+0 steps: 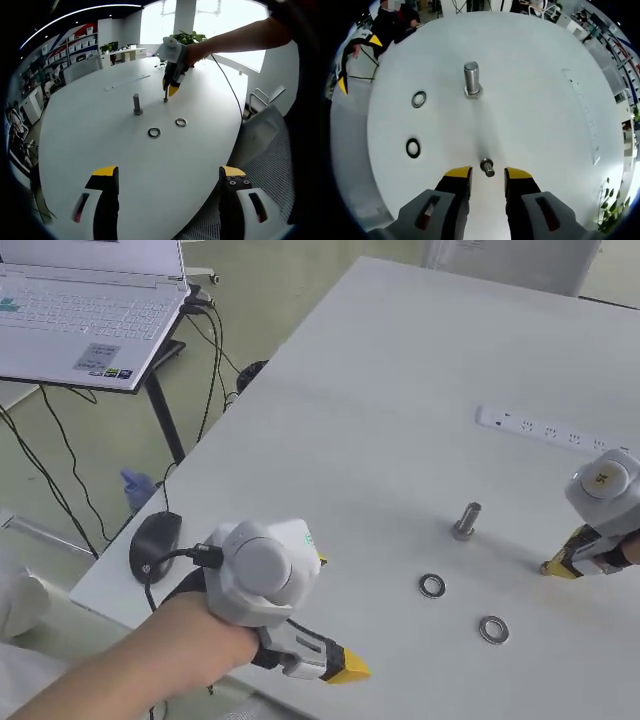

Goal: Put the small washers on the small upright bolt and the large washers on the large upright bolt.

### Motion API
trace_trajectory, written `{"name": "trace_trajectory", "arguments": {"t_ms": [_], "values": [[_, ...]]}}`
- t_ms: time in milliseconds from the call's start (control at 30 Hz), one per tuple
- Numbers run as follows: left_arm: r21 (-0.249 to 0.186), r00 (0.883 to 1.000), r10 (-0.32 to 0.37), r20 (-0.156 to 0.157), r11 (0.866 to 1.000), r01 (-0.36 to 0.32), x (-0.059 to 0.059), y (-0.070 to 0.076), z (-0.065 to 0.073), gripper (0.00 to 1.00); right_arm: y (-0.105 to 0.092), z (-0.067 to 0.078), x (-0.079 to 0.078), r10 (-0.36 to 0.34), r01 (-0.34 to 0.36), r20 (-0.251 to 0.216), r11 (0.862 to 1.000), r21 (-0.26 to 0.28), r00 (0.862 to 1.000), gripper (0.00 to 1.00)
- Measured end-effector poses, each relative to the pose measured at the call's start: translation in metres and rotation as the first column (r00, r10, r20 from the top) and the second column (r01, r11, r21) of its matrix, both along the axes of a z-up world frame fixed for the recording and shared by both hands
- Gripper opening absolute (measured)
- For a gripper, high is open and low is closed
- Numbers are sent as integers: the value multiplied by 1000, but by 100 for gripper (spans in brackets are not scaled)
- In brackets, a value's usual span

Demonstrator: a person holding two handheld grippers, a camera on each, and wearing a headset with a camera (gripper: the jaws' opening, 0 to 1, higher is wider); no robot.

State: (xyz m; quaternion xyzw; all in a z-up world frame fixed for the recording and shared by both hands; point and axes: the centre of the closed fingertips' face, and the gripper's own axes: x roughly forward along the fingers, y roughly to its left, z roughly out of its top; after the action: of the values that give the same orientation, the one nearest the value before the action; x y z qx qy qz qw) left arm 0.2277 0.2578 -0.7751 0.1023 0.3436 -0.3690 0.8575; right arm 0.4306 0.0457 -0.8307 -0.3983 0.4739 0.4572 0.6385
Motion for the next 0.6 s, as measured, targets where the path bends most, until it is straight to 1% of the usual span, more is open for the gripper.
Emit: {"name": "trace_trajectory", "arguments": {"t_ms": [33, 100, 133, 200, 267, 300, 400, 433, 500, 600], "values": [[0, 1000, 0, 3, 1000, 0, 0, 0, 1, 85, 0, 2, 0, 0, 0, 3, 1000, 2, 1000, 28], [2, 1000, 9, 22, 1000, -9, 3, 1, 3, 91, 0, 8, -1, 4, -4, 12, 1000, 2, 1000, 29], [-1, 1000, 5, 25, 1000, -5, 3, 0, 4, 92, 1, 13, -2, 7, -7, 17, 1000, 6, 1000, 29], [-6, 1000, -1, 20, 1000, 1, 1, -1, 5, 92, 3, 19, -4, 12, -12, 18, 1000, 12, 1000, 31], [-5, 1000, -7, 21, 1000, 7, 0, -2, 5, 93, 4, 25, -7, 20, -21, 23, 1000, 14, 1000, 32], [-4, 1000, -16, 12, 1000, 16, -2, -2, 4, 94, 5, 30, -8, 25, -25, 26, 1000, 13, 999, 33], [-15, 1000, -28, 11, 999, 29, -4, -5, 5, 95, 9, 41, -14, 26, -26, 32, 999, 25, 999, 36], [-18, 1000, -30, 7, 999, 30, -5, -6, 5, 96, 10, 43, -16, 26, -27, 35, 999, 28, 999, 36], [-18, 999, -35, 11, 999, 35, -5, -6, 8, 96, 14, 48, -23, 37, -38, 35, 999, 37, 999, 36], [-23, 999, -37, 7, 999, 38, -6, -7, 8, 97, 17, 52, -32, 54, -55, 37, 998, 37, 998, 37]]}}
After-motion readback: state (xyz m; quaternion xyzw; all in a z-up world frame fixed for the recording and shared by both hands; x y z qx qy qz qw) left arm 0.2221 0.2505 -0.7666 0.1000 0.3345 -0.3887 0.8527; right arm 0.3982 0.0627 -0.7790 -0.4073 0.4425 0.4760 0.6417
